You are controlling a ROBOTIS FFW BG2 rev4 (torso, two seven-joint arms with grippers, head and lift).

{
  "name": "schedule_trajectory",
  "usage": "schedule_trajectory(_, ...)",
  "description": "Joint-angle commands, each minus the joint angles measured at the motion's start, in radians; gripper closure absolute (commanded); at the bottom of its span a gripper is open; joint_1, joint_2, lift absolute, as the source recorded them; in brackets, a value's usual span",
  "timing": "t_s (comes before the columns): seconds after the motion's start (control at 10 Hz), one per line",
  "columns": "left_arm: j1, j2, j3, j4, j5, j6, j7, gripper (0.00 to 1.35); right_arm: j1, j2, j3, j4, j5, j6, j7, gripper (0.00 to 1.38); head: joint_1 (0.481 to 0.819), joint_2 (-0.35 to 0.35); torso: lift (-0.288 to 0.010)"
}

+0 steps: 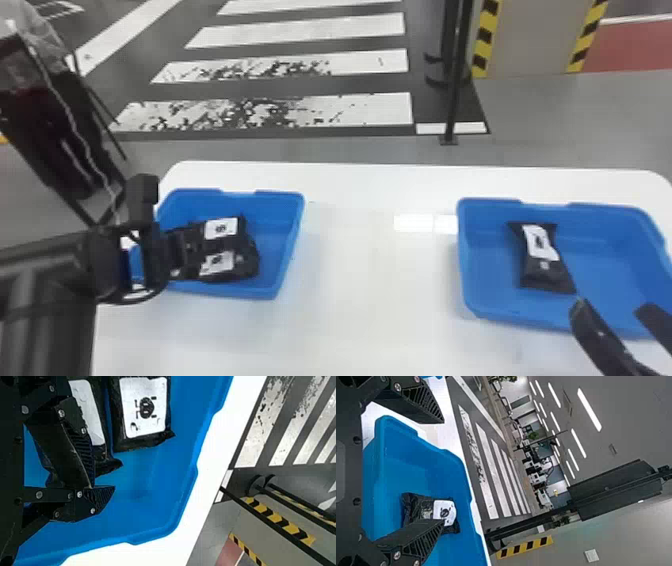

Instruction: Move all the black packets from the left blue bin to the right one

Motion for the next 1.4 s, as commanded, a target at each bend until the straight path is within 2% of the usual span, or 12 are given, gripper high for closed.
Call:
schedule_trajectory(0.0, 0.010, -0.003, 0.003, -0.040, -0.012, -0.008, 0.006, 1.06, 0.000, 0.000, 0.000, 0.000, -0.002, 0.006, 0.001, 0.15, 0.695, 0.156, -0.150)
schedule_trajectory(0.1, 0.010, -0.004, 0.009, -0.053, -0.020, -0.013, 0.006, 0.58, 0.000, 0.000, 0.000, 0.002, -0.006, 0.013, 0.001, 0.15, 0.695, 0.157, -0.150)
schedule_trajectory(0.2, 0.000, -0.003, 0.001, -0.080, -0.074, -0.013, 0.005, 0.19, 0.000, 0.000, 0.000, 0.005, -0.012, 0.023, 0.002, 0.15, 0.695, 0.164, -0.150)
schedule_trajectory(0.3, -0.010, 0.006, -0.019, -0.099, -0.126, -0.010, -0.003, 0.08, 0.000, 0.000, 0.002, 0.007, -0.020, 0.026, 0.002, 0.15, 0.695, 0.173, -0.150)
schedule_trajectory(0.5, -0.044, 0.037, -0.058, -0.099, -0.232, 0.046, -0.048, 0.12, -0.002, 0.000, 0.004, 0.010, -0.022, 0.033, 0.002, 0.15, 0.695, 0.189, -0.150)
schedule_trajectory(0.7, -0.044, 0.039, -0.056, -0.092, -0.274, 0.113, -0.064, 0.12, -0.005, 0.000, 0.008, 0.015, -0.028, 0.040, 0.002, 0.15, 0.695, 0.210, -0.150)
schedule_trajectory(1.0, -0.088, 0.046, -0.106, 0.014, -0.308, 0.152, -0.106, 0.13, -0.007, 0.000, 0.010, 0.017, -0.034, 0.048, 0.002, 0.15, 0.695, 0.224, -0.150)
schedule_trajectory(1.3, -0.145, 0.046, -0.156, 0.131, -0.312, 0.152, -0.137, 0.13, -0.012, 0.000, 0.012, 0.027, -0.040, 0.053, 0.004, 0.15, 0.695, 0.209, -0.150)
